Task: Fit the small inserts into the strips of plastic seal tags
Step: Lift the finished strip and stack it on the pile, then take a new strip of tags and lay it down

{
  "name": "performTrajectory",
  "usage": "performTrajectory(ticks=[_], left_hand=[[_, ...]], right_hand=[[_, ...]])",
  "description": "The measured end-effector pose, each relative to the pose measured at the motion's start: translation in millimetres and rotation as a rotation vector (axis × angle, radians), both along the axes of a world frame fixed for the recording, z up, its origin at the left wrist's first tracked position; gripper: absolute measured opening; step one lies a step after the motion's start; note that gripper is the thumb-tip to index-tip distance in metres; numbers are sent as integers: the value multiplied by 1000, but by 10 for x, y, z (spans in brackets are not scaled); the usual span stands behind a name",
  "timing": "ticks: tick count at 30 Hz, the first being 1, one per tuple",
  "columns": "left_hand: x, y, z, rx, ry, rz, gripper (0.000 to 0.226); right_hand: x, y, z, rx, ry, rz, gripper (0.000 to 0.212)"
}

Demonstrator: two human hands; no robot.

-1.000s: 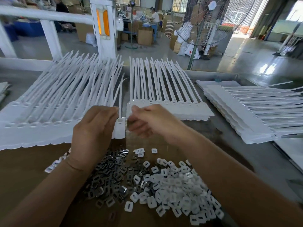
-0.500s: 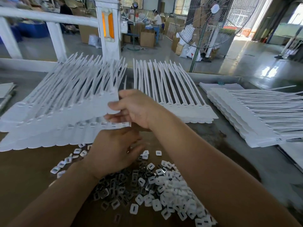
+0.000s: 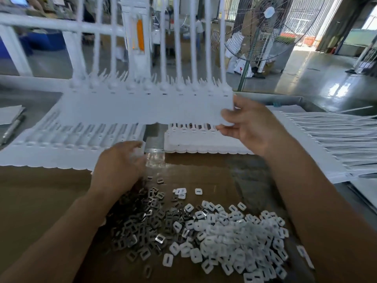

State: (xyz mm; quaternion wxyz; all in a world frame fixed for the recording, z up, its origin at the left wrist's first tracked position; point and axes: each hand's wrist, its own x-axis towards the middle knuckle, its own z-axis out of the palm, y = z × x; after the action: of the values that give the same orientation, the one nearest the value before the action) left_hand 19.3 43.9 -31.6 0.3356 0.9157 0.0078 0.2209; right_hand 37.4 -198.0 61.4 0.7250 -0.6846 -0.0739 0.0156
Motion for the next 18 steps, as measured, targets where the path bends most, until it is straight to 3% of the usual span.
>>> performTrajectory(ticks=[4, 7, 9, 12, 18], left_hand=[[12, 29, 127, -813, 116, -241, 47], [-13, 24, 162, -1030, 115, -418, 61], [-26, -20, 161, -1077, 160, -396, 47], [-62, -128, 133, -937, 190, -312, 29], [-81, -261, -1, -237, 48, -227, 31]], right_hand=[[-134, -509, -206, -6, 38, -124, 24], [-226, -789, -404, -12, 83, -175, 28], [-280, -895, -524, -54, 123, -194, 27], [-328, -974, -638, -133, 189, -210, 23], [-359, -1077, -683, -406, 265, -206, 22]])
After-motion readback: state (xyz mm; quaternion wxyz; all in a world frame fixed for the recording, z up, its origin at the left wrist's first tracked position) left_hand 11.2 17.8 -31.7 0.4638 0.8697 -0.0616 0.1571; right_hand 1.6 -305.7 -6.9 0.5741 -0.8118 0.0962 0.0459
